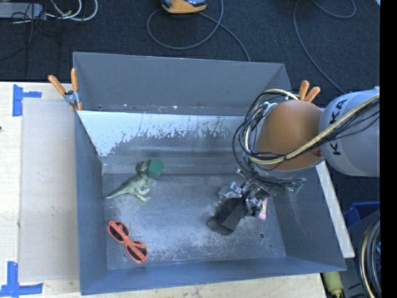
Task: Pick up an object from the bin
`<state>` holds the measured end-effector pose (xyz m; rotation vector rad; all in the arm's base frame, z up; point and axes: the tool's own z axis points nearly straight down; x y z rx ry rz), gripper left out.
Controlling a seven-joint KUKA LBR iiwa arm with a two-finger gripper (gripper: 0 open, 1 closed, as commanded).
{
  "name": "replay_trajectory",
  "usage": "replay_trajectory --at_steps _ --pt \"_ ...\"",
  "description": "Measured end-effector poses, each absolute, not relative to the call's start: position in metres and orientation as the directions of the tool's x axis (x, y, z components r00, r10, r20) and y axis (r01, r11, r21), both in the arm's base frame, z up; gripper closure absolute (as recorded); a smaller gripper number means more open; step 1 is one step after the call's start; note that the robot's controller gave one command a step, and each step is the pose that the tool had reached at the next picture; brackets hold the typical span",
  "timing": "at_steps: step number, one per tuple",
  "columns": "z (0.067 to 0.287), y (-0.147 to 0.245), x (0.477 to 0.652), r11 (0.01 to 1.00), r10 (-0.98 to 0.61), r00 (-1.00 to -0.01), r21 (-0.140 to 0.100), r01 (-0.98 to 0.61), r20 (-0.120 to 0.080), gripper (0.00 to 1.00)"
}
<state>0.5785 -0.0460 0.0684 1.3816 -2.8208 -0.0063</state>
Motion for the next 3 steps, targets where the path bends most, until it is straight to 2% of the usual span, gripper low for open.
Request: replay_trajectory --at_steps 3 --pt "0.0747 -0.0458 0.5773 0.614 -0.789 -0.614 0.006 -0.789 0.0 1.0"
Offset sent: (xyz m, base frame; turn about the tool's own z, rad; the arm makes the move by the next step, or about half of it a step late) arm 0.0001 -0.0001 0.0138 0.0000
